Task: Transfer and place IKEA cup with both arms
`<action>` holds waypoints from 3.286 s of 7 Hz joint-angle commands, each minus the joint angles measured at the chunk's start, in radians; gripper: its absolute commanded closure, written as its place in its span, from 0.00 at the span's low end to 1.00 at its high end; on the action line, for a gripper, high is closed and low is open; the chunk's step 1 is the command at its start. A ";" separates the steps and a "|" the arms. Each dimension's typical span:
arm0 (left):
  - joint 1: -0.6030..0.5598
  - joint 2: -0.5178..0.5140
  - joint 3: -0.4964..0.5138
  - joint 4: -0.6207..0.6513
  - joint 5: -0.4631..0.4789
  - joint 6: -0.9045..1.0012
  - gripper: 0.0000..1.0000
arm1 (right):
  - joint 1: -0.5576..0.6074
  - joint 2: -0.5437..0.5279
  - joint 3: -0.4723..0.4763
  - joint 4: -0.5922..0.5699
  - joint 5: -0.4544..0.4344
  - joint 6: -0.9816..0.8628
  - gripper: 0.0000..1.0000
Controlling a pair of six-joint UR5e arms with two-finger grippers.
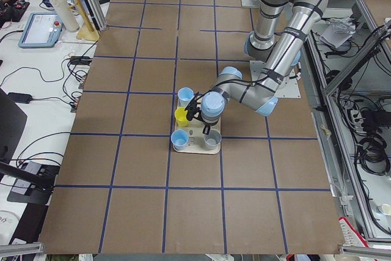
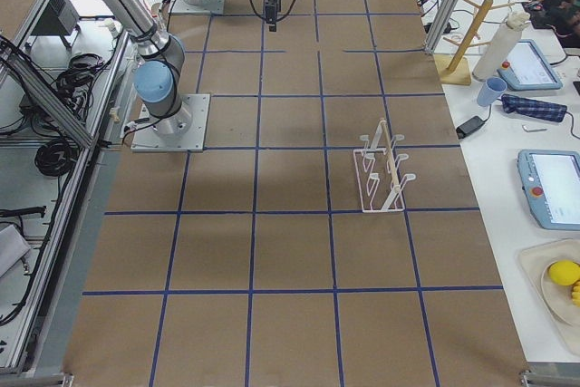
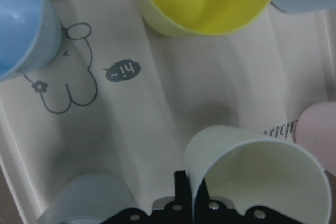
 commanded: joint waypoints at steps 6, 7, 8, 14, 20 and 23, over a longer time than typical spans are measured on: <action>0.002 -0.002 -0.002 -0.001 0.026 -0.002 0.07 | 0.000 0.015 -0.002 -0.015 0.008 -0.008 0.00; -0.003 0.027 0.007 -0.024 0.031 -0.008 0.07 | 0.001 0.012 -0.004 -0.010 0.009 -0.002 0.00; -0.011 0.047 0.009 -0.033 0.051 -0.025 0.07 | 0.001 0.007 -0.010 -0.007 -0.001 -0.003 0.00; -0.187 0.270 0.015 -0.118 0.038 -0.134 0.07 | 0.001 0.018 -0.007 0.010 0.003 -0.020 0.00; -0.780 0.354 0.184 -0.330 0.039 -1.082 0.00 | -0.002 0.009 -0.012 0.044 0.000 -0.022 0.00; -0.996 0.302 0.416 -0.547 0.051 -1.367 0.00 | -0.003 0.009 -0.012 0.041 0.008 -0.023 0.00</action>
